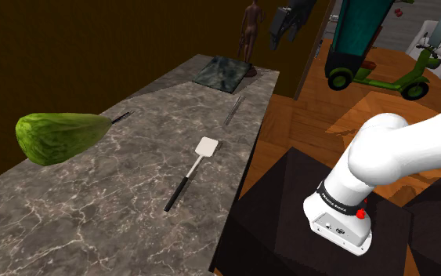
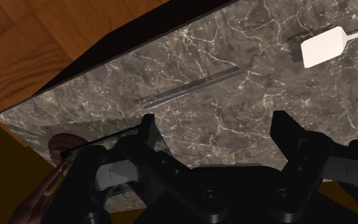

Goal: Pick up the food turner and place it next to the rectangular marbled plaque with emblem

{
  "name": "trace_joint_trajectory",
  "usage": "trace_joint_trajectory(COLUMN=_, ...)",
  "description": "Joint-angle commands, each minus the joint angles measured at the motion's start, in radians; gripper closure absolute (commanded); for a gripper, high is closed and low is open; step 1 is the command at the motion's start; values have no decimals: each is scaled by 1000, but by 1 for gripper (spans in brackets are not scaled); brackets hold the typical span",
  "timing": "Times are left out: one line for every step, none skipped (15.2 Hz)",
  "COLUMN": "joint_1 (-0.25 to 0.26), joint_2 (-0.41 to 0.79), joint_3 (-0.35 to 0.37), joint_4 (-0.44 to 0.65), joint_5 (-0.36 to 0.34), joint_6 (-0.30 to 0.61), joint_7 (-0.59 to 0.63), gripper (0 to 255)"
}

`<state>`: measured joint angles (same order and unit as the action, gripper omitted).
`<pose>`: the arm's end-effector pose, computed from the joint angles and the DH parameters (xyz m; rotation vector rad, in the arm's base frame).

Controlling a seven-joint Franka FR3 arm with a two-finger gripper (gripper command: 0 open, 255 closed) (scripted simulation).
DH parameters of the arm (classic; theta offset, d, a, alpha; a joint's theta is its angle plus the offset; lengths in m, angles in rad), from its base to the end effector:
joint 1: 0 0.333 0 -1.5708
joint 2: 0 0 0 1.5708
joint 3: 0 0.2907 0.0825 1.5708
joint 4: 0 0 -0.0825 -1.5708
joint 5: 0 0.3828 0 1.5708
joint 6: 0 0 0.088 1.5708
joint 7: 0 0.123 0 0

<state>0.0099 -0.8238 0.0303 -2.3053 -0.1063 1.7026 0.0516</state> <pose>0.3295 0.0044 0.6074 3.0030 -0.0245 0.3409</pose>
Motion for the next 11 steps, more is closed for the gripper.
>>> trace_joint_trajectory(joint_1=0, joint_2=0, joint_3=0, joint_4=0, joint_5=0, joint_6=0, joint_7=0, gripper=0)
trace_joint_trajectory(joint_1=-5, joint_2=-11, joint_3=20, joint_4=-27, joint_5=14, joint_6=5, joint_7=47, gripper=0)
trace_joint_trajectory(joint_1=-11, joint_2=-21, joint_3=41, joint_4=-52, joint_5=30, joint_6=9, joint_7=94, gripper=0)
trace_joint_trajectory(joint_1=-16, joint_2=-29, joint_3=63, joint_4=-75, joint_5=46, joint_6=14, joint_7=140, gripper=0)
trace_joint_trajectory(joint_1=-20, joint_2=-36, joint_3=85, joint_4=-98, joint_5=64, joint_6=20, joint_7=187, gripper=0)
trace_joint_trajectory(joint_1=-24, joint_2=-41, joint_3=108, joint_4=-118, joint_5=82, joint_6=26, joint_7=235, gripper=0)
trace_joint_trajectory(joint_1=-27, joint_2=-44, joint_3=131, joint_4=-138, joint_5=102, joint_6=32, joint_7=282, gripper=0)
trace_joint_trajectory(joint_1=-30, joint_2=-46, joint_3=154, joint_4=-155, joint_5=122, joint_6=39, joint_7=330, gripper=0)
trace_joint_trajectory(joint_1=-33, joint_2=-46, joint_3=178, joint_4=-171, joint_5=143, joint_6=47, joint_7=377, gripper=0)
trace_joint_trajectory(joint_1=-35, joint_2=-44, joint_3=202, joint_4=-186, joint_5=164, joint_6=56, joint_7=425, gripper=0)
trace_joint_trajectory(joint_1=-37, joint_2=-40, joint_3=227, joint_4=-199, joint_5=186, joint_6=65, joint_7=472, gripper=0)
